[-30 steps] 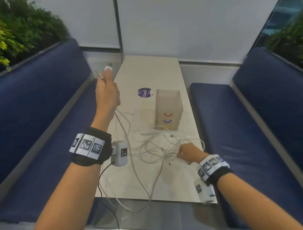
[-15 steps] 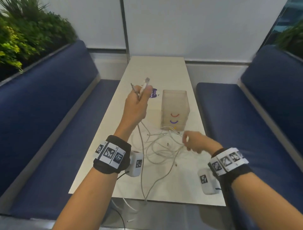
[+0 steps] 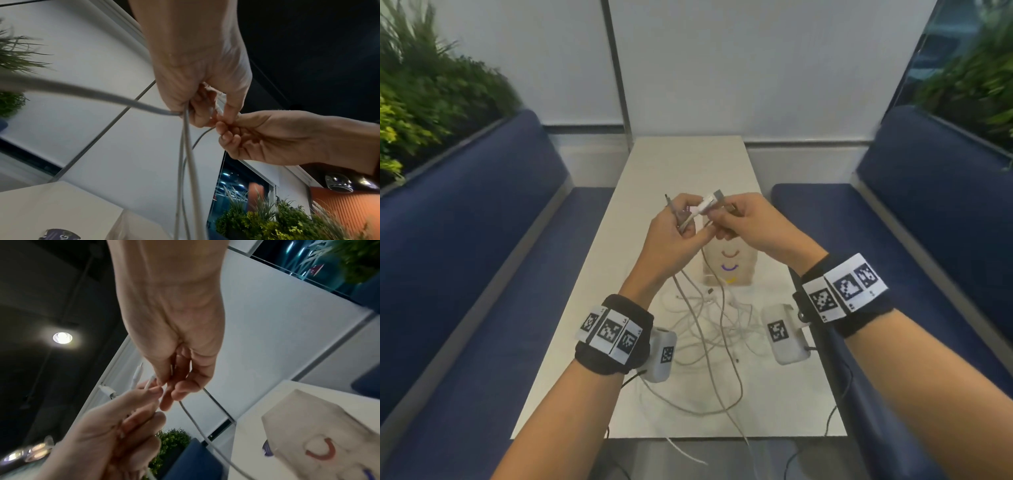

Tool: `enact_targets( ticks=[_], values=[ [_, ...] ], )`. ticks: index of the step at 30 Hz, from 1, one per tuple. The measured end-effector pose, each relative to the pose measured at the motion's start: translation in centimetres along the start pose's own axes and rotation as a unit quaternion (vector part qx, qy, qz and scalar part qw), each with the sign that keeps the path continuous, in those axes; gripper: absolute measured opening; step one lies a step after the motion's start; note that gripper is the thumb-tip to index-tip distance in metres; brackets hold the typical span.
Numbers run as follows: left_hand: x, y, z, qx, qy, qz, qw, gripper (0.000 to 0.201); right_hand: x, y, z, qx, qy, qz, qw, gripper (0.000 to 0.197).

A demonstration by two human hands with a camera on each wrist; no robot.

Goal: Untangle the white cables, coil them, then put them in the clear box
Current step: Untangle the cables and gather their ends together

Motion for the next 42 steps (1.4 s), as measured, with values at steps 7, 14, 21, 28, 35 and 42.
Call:
enact_targets(
  ticks=[7,14,21,28,35,42],
  values=[
    [-0.5,-0.4,0.2,0.014,-0.010,0.000,1.000,0.014,0.6,0.1,-4.4,0.072,-0.091,0.026,0.993,0.030],
    [-1.2,-2.1,1.8,-0.015,0.013,0.020,1.000,0.023,0.2,3.9,-0.1,-0.134,0.039,-0.091,0.986,0.033],
    [-2.2,-10.1,5.2,0.036,0.049,0.160,0.985,0.024,0.0,2.4,3.3,-0.075,0.033,-0.059,0.995,0.027],
    [-1.1,-16.6,6.3,0.051,0.065,0.252,0.964,0.023,1.8,2.4,5.1,0.048,0.050,-0.158,0.985,0.031],
    [-1.3,-15.7,6.5,0.190,0.055,0.223,0.955,0.022,10.1,9.8,5.1,0.049,0.137,-0.577,0.803,0.043],
    [-1.2,-15.3,7.9,0.227,0.044,0.210,0.950,0.025,0.9,7.5,14.2,0.045,0.255,-0.197,0.945,0.023]
  ],
)
Point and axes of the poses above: each hand's wrist, its own x-axis away from the middle knuckle, its own y-axis out of the palm, z = x × y, the point moved 9 cm from there along -x, towards the middle knuckle, and after that the axes turned 9 degrees about y, right-handed, at the moved point
